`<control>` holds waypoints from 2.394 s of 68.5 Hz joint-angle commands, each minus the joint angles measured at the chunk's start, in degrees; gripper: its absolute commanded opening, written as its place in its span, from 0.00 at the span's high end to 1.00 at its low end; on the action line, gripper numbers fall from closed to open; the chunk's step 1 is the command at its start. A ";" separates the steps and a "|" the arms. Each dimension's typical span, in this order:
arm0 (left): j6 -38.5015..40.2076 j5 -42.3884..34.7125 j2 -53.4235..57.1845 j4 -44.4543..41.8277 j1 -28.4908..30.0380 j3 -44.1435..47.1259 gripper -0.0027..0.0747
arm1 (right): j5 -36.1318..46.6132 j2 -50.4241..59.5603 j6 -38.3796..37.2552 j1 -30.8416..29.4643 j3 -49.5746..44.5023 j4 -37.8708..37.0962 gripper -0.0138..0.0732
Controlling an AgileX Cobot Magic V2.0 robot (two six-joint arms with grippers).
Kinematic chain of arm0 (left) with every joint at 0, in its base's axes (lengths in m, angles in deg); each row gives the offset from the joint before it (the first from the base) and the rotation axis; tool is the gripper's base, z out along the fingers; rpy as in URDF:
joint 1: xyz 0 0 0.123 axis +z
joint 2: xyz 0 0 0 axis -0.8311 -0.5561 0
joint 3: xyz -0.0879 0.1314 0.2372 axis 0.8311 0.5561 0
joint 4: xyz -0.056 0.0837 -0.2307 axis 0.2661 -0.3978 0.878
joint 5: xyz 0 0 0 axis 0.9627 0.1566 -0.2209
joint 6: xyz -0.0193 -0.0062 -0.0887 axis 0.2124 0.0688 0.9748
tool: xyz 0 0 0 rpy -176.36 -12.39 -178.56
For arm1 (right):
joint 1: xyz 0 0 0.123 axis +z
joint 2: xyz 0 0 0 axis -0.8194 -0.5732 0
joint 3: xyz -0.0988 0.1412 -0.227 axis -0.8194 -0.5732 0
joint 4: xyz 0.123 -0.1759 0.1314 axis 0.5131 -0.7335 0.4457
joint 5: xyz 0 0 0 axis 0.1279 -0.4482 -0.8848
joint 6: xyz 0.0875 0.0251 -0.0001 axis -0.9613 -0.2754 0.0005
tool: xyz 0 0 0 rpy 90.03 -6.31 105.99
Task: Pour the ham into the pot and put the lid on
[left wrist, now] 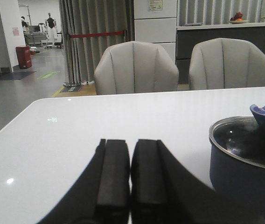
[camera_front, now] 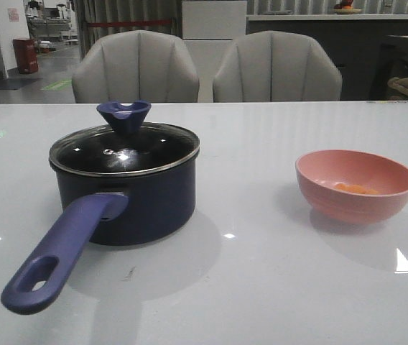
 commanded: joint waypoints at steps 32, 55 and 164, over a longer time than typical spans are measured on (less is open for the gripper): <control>0.05 -4.83 1.06 0.03 0.07 1.21 0.81 | 5.07 1.10 0.39 -0.27 0.24 -0.63 0.67; 0.05 -5.89 1.06 0.03 0.07 1.21 0.81 | 5.07 1.10 0.39 -0.27 0.24 -0.63 0.67; 0.05 16.88 -21.16 5.38 0.07 -28.34 0.20 | 5.07 1.10 0.39 -0.27 0.24 -0.63 0.67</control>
